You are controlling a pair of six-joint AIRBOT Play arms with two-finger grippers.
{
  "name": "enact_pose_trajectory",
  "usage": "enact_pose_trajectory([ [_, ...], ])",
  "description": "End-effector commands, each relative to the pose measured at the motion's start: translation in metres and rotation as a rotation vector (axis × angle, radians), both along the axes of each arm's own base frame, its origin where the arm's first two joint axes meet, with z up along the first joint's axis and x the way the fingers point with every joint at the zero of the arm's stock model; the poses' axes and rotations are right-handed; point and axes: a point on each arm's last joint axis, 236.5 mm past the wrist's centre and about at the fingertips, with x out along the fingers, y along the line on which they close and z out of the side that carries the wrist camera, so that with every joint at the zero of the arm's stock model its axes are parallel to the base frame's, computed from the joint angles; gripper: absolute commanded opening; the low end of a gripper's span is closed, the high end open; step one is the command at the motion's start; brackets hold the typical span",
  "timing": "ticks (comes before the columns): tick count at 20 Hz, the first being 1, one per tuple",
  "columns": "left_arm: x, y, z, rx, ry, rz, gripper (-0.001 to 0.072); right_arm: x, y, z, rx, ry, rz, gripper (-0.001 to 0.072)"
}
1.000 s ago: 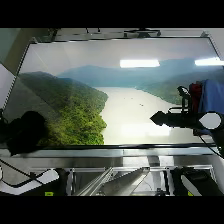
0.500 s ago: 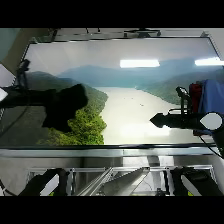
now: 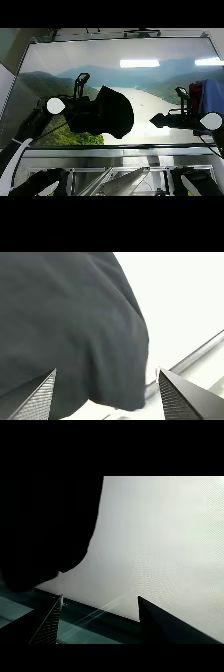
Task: Fold the shirts.
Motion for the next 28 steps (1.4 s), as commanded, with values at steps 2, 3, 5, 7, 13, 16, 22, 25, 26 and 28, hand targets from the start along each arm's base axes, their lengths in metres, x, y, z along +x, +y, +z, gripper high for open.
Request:
enact_pose_trajectory([
  [2, 0.021, 0.059, 0.012, 0.188, 0.037, -0.003, 0.0717, -0.002, 0.001, -0.001, 0.002, 0.012, 0.006, 0.0522],
  [3, 0.026, 0.088, 0.019, 0.223, 0.043, 0.046, 0.0716, -0.002, 0.002, -0.003, 0.007, 0.024, 0.006, 0.0522],
  [5, 0.032, 0.144, 0.022, 0.23, 0.053, 0.184, 0.0715, -0.001, 0.004, -0.016, 0.01, 0.071, 0.011, 0.0522],
  [7, 0.027, 0.199, 0.003, 0.244, 0.064, 0.308, 0.0715, 0.001, 0.018, -0.032, 0.058, 0.131, 0.05, 0.0522],
  [13, -0.02, 0.255, -0.099, 0.098, 0.296, 0.393, 0.0706, 0.014, 0.06, -0.082, 0.209, 0.239, 0.132, 0.0522],
  [16, -0.014, 0.228, -0.121, -0.057, 0.34, 0.359, 0.0706, 0.016, 0.075, -0.107, 0.208, 0.261, 0.144, 0.0522],
  [22, -0.028, 0.194, -0.166, -0.075, 0.509, 0.259, 0.0704, 0.028, 0.099, -0.126, 0.252, 0.241, 0.111, 0.0521],
  [25, -0.02, 0.182, -0.165, -0.057, 0.489, 0.211, 0.0647, 0.042, 0.105, -0.132, 0.293, 0.24, 0.044, 0.052],
  [26, -0.016, 0.179, -0.162, -0.05, 0.474, 0.199, 0.0516, 0.044, 0.107, -0.132, 0.308, 0.238, 0.043, 0.0477],
  [28, -0.007, 0.173, -0.156, -0.04, 0.447, 0.184, 0.0259, 0.05, 0.112, -0.131, 0.333, 0.224, 0.043, 0.0334],
])
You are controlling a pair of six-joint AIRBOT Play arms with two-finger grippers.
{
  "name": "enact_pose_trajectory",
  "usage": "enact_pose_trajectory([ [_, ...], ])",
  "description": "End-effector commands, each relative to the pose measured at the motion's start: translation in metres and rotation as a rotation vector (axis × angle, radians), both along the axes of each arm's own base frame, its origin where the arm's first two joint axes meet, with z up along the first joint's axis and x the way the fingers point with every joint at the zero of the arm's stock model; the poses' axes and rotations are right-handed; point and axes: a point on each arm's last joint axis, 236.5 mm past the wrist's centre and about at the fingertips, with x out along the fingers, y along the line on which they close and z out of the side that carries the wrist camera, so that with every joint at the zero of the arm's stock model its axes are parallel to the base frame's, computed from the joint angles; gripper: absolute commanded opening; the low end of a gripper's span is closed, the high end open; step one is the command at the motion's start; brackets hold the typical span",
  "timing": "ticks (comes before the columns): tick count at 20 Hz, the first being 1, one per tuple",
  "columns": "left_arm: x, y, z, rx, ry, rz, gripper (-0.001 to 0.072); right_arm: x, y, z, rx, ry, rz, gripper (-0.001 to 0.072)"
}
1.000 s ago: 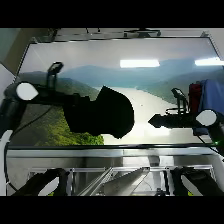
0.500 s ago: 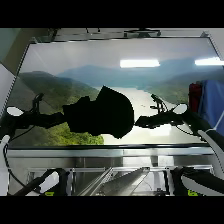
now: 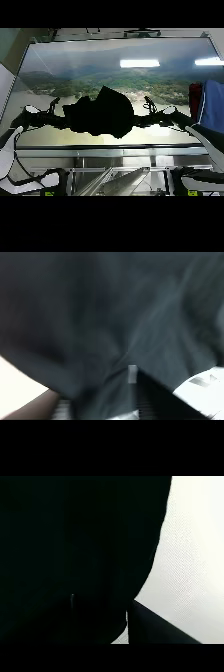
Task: Fold the shirts.
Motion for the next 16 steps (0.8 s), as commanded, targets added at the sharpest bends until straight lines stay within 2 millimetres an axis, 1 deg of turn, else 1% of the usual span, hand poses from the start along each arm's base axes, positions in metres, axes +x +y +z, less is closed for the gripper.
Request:
enact_pose_trajectory([
  [1, 0.011, -0.011, 0.005, 0.005, -0.024, -0.029, 0.0136, 0.014, 0.01, 0.005, 0.058, -0.022, -0.04, 0.0302],
  [2, 0.013, -0.012, 0.009, 0.002, -0.02, -0.025, -0.0007, 0.013, 0.016, 0.014, 0.093, -0.038, -0.005, 0.0077],
  [3, 0.014, -0.015, 0.015, -0.014, -0.02, -0.032, -0.0004, 0.009, 0.023, 0.027, 0.134, -0.046, 0.036, 0.0019],
  [4, 0.017, -0.021, 0.028, -0.055, -0.021, -0.039, -0.0004, 0.007, 0.03, 0.044, 0.175, -0.06, 0.076, 0.0019],
  [5, 0.021, -0.028, 0.046, -0.113, -0.026, -0.044, -0.0005, 0.008, 0.037, 0.069, 0.217, -0.095, 0.116, 0.0019],
  [6, 0.031, -0.037, 0.074, -0.192, -0.059, -0.037, -0.0005, 0.011, 0.041, 0.098, 0.256, -0.148, 0.15, 0.0019],
  [7, 0.043, -0.048, 0.113, -0.278, -0.132, -0.029, -0.0005, 0.014, 0.044, 0.134, 0.299, -0.215, 0.184, 0.0019],
  [8, 0.053, -0.059, 0.157, -0.365, -0.229, -0.039, -0.0005, 0.017, 0.044, 0.18, 0.34, -0.298, 0.213, 0.0019],
  [9, 0.057, -0.069, 0.21, -0.465, -0.345, -0.058, -0.0005, 0.018, 0.041, 0.227, 0.373, -0.401, 0.235, 0.0019],
  [10, 0.051, -0.08, 0.275, -0.588, -0.475, -0.093, -0.0005, 0.017, 0.035, 0.283, 0.407, -0.537, 0.244, 0.0019],
  [11, 0.035, -0.089, 0.342, -0.713, -0.611, -0.141, -0.0004, 0.012, 0.028, 0.336, 0.43, -0.673, 0.235, 0.0019],
  [12, 0.01, -0.094, 0.409, -0.83, -0.761, -0.2, -0.0004, 0.002, 0.019, 0.389, 0.44, -0.819, 0.222, 0.0019],
  [13, -0.018, -0.096, 0.462, -0.902, -0.89, -0.25, -0.0004, -0.013, 0.009, 0.437, 0.43, -0.966, 0.203, 0.0019],
  [14, -0.048, -0.098, 0.506, -0.928, -1.021, -0.295, -0.0004, -0.03, 0.0, 0.476, 0.424, -1.086, 0.182, 0.0019],
  [15, -0.072, -0.1, 0.536, -0.91, -1.127, -0.326, -0.0003, -0.051, -0.007, 0.508, 0.419, -1.194, 0.165, 0.0019],
  [16, -0.093, -0.103, 0.557, -0.862, -1.22, -0.343, 0.0001, -0.074, -0.013, 0.534, 0.409, -1.295, 0.15, 0.0019],
])
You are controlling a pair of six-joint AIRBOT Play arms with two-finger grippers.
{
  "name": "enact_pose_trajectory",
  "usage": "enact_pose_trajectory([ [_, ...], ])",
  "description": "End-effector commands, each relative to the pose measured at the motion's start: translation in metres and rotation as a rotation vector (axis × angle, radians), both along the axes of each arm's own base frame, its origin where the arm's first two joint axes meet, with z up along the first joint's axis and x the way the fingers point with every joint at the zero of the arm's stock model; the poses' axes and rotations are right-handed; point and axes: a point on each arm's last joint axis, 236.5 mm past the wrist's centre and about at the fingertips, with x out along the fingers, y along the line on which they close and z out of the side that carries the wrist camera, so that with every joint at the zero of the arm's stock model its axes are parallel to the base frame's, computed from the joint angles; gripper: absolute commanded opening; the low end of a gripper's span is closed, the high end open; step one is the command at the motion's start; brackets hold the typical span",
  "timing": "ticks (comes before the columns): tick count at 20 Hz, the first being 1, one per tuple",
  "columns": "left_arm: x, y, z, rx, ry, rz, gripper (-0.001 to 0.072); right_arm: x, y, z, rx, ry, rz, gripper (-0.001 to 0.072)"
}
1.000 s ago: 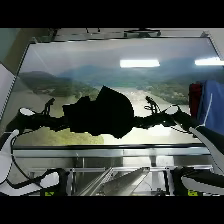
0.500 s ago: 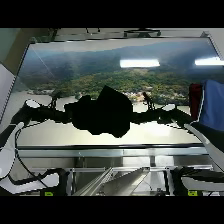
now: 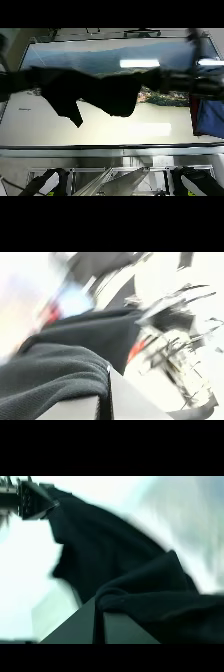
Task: Fold the shirts.
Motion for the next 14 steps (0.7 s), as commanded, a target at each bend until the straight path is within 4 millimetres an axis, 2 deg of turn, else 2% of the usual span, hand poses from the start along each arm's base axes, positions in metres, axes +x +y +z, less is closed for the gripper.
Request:
enact_pose_trajectory([
  [1, -0.107, -0.016, 0.124, -0.086, -0.391, -0.022, 0.0024, -0.082, -0.026, 0.114, 0.078, -0.357, -0.102, 0.0019],
  [3, -0.134, -0.022, 0.142, -0.056, -0.483, 0.022, 0.0024, -0.115, -0.03, 0.128, 0.078, -0.435, -0.111, 0.0019],
  [4, -0.14, -0.024, 0.142, -0.025, -0.507, 0.051, 0.0024, -0.121, -0.032, 0.127, 0.053, -0.459, -0.123, 0.0019],
  [6, -0.117, -0.017, 0.121, 0.066, -0.44, 0.165, 0.0025, -0.109, -0.037, 0.107, -0.025, -0.4, -0.173, 0.0019],
  [7, -0.1, -0.01, 0.105, 0.088, -0.363, 0.216, 0.0025, -0.094, -0.04, 0.089, -0.079, -0.336, -0.197, 0.0019],
  [9, -0.065, 0.001, 0.056, 0.1, -0.176, 0.246, 0.0025, -0.059, -0.043, 0.04, -0.171, -0.172, -0.223, 0.0019],
  [11, -0.04, -0.005, -0.003, 0.076, 0.027, 0.158, 0.0025, -0.026, -0.041, -0.02, -0.23, 0.022, -0.206, 0.0019],
  [13, -0.013, -0.02, -0.078, 0.082, 0.246, 0.074, 0.0025, 0.002, -0.038, -0.089, -0.269, 0.214, -0.181, 0.0019],
  [14, -0.001, -0.029, -0.121, 0.124, 0.34, 0.049, 0.0025, 0.012, -0.037, -0.128, -0.291, 0.32, -0.169, 0.0019],
])
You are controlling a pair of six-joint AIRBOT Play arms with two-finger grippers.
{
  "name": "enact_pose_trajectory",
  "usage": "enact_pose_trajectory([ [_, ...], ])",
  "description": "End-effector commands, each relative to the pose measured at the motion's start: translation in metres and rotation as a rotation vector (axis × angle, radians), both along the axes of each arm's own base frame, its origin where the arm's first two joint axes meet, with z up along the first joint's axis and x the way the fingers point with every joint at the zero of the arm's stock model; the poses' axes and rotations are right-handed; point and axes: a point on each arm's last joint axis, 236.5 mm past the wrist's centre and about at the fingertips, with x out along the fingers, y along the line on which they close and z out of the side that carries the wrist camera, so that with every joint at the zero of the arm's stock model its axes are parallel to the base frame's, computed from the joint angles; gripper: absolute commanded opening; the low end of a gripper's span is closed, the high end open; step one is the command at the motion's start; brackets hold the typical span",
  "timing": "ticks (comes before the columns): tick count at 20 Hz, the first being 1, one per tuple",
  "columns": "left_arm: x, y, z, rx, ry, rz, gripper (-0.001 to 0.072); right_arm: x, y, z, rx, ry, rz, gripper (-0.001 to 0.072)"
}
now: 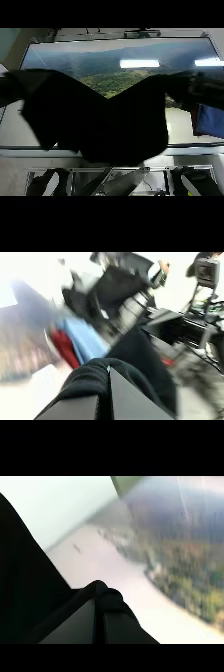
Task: Fold the shirts.
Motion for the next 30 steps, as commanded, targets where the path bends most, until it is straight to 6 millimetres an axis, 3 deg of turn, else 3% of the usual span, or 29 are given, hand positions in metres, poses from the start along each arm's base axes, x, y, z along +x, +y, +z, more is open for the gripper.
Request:
enact_pose_trajectory([
  [1, 0.03, -0.03, -0.152, 0.111, 0.364, -0.096, 0.0024, 0.034, -0.001, -0.128, -0.066, 0.361, -0.017, 0.002],
  [4, 0.042, -0.051, -0.279, 0.248, 0.6, -0.172, 0.0024, 0.056, -0.007, -0.236, -0.118, 0.566, -0.06, 0.0019],
  [6, 0.059, -0.054, -0.334, 0.254, 0.726, -0.193, -0.0003, 0.081, -0.018, -0.3, -0.163, 0.63, -0.138, 0.002],
  [7, 0.071, -0.052, -0.351, 0.246, 0.767, -0.204, -0.0003, 0.093, -0.022, -0.321, -0.171, 0.646, -0.168, 0.0029],
  [8, 0.083, -0.049, -0.362, 0.23, 0.801, -0.228, -0.0003, 0.105, -0.026, -0.337, -0.179, 0.656, -0.201, 0.0097],
  [9, 0.096, -0.046, -0.364, 0.195, 0.816, -0.248, 0.0029, 0.118, -0.03, -0.345, -0.183, 0.656, -0.229, 0.0328],
  [10, 0.11, -0.044, -0.358, 0.144, 0.813, -0.274, 0.0253, 0.131, -0.033, -0.343, -0.179, 0.644, -0.243, 0.0487],
  [11, 0.125, -0.04, -0.347, 0.09, 0.801, -0.289, 0.0336, 0.142, -0.037, -0.334, -0.171, 0.621, -0.253, 0.0528],
  [14, 0.165, -0.015, -0.313, 0.013, 0.723, -0.266, 0.0336, 0.155, -0.057, -0.284, -0.114, 0.57, -0.25, 0.0526],
  [17, 0.2, 0.029, -0.294, 0.045, 0.636, -0.156, 0.0335, 0.128, -0.082, -0.246, -0.081, 0.609, -0.219, 0.0512],
  [18, 0.208, 0.044, -0.289, 0.059, 0.623, -0.123, 0.0335, 0.113, -0.088, -0.241, -0.099, 0.631, -0.204, 0.0431],
  [19, 0.213, 0.056, -0.286, 0.076, 0.62, -0.099, 0.0335, 0.098, -0.091, -0.239, -0.114, 0.653, -0.197, 0.0408],
  [21, 0.219, 0.077, -0.287, 0.129, 0.622, -0.049, 0.0335, 0.067, -0.09, -0.248, -0.128, 0.718, -0.192, 0.0408],
  [24, 0.234, 0.093, -0.308, 0.23, 0.619, 0.045, 0.0335, 0.014, -0.073, -0.291, -0.111, 0.851, -0.223, 0.0384],
  [27, 0.247, 0.082, -0.33, 0.269, 0.619, 0.084, 0.0336, -0.009, -0.053, -0.345, -0.082, 0.916, -0.341, 0.0384],
  [30, 0.247, 0.057, -0.352, 0.282, 0.643, 0.053, 0.0336, -0.015, -0.028, -0.373, -0.081, 0.976, -0.393, 0.0384],
])
